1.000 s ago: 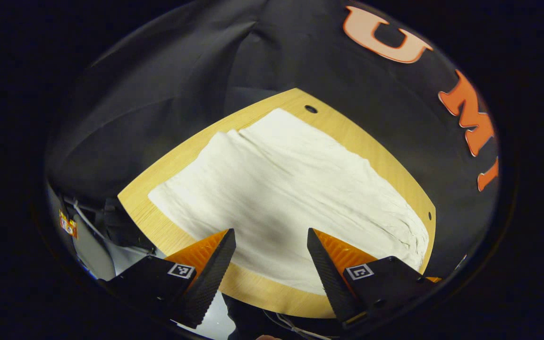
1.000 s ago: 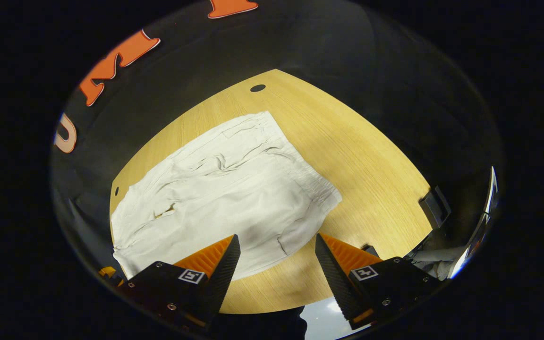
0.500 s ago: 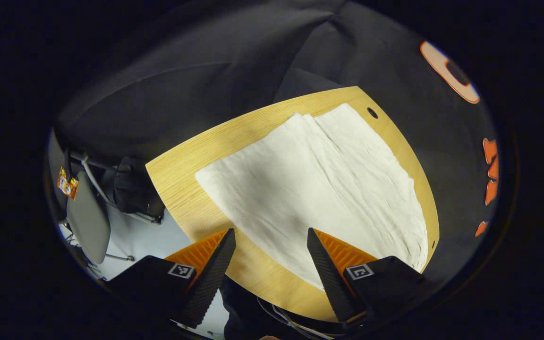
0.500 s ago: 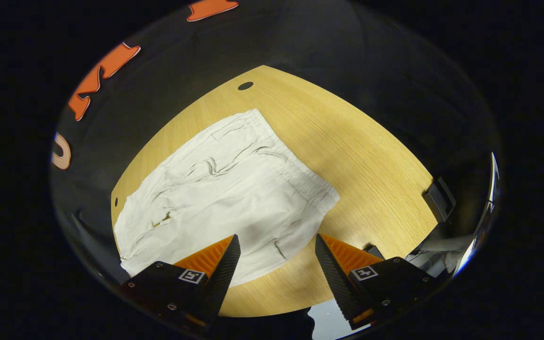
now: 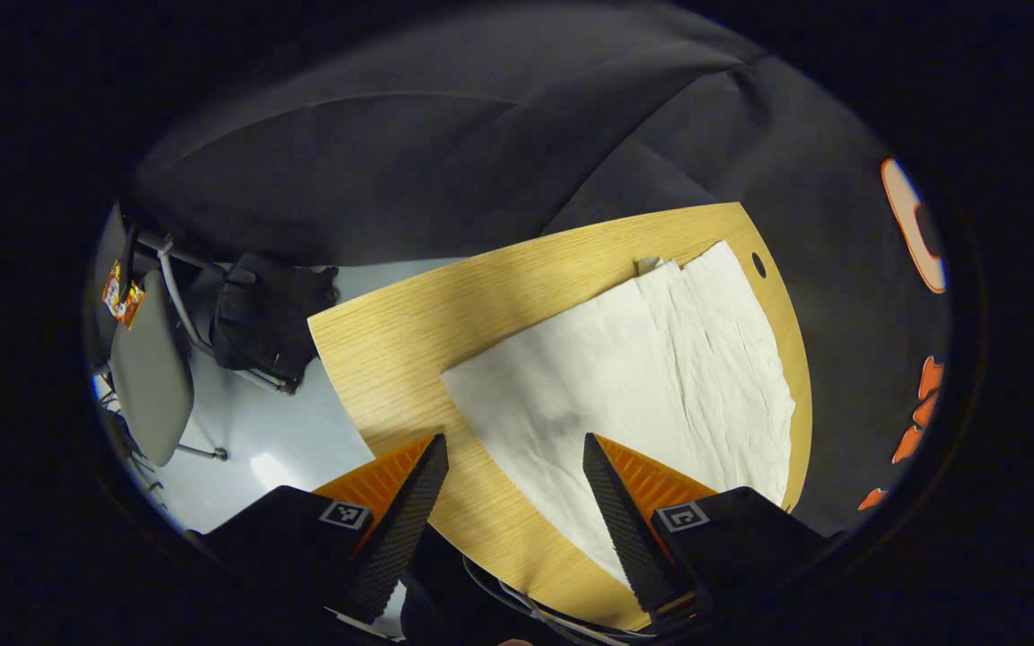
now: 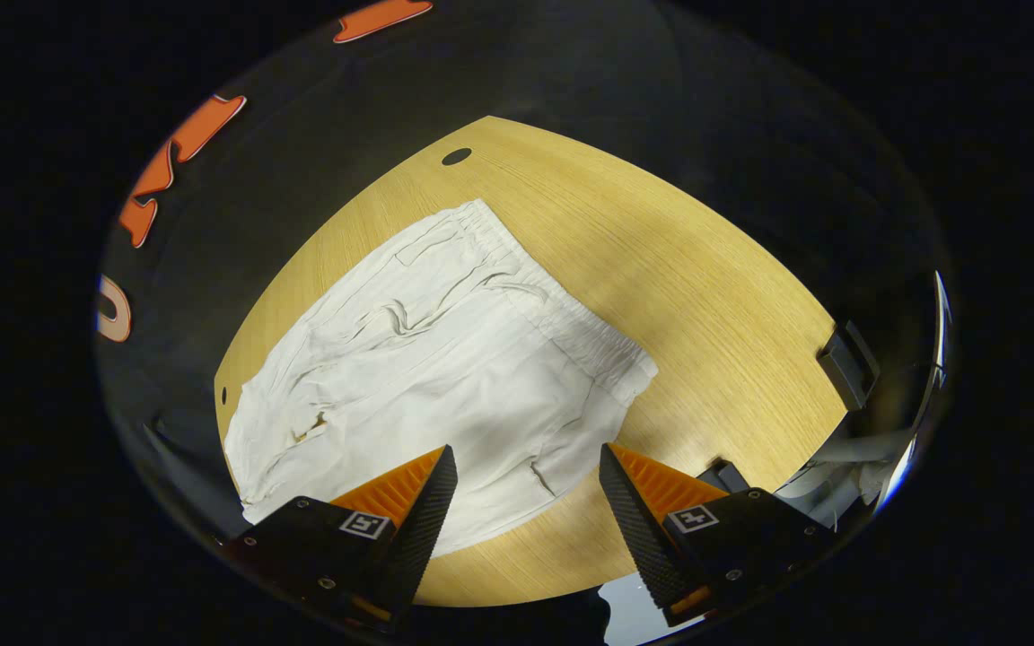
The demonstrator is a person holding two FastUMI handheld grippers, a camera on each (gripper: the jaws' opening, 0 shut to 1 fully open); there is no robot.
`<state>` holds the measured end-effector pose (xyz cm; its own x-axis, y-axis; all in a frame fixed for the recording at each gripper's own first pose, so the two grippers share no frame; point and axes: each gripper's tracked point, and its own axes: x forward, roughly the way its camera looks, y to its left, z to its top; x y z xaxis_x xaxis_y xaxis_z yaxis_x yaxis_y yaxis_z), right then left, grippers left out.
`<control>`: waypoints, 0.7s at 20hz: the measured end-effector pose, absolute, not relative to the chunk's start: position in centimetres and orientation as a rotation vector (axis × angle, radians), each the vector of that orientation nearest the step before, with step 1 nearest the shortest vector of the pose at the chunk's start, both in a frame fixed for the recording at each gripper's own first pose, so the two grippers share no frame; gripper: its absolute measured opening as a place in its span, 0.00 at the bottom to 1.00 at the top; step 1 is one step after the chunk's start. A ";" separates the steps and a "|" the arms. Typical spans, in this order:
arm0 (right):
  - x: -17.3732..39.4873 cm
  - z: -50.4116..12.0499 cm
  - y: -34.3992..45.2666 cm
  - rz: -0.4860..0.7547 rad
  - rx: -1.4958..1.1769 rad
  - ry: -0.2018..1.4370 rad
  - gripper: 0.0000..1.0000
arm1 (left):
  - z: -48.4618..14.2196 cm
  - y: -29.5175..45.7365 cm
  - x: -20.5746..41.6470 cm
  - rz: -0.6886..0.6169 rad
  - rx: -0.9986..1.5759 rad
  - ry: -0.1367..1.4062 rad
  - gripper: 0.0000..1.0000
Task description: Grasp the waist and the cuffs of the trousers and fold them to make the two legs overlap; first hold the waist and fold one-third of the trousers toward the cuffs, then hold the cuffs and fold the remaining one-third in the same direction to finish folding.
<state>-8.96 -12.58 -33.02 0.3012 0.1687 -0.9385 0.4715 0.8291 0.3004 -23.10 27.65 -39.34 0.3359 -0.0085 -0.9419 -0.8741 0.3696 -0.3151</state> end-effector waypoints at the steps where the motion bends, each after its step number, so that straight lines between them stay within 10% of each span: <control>1: -9.1 -33.1 -12.9 -0.230 0.582 1.268 0.96 | -39.2 28.3 -23.4 0.725 -1.038 1.080 1.00; 8: -9.2 -32.1 -13.1 -0.264 0.606 1.242 0.96 | -39.3 31.1 -22.8 0.693 -1.081 1.056 0.96; 14: -10.0 -31.8 -13.3 -0.301 0.617 1.223 0.96 | -39.3 30.1 -20.5 0.567 -1.090 1.062 0.75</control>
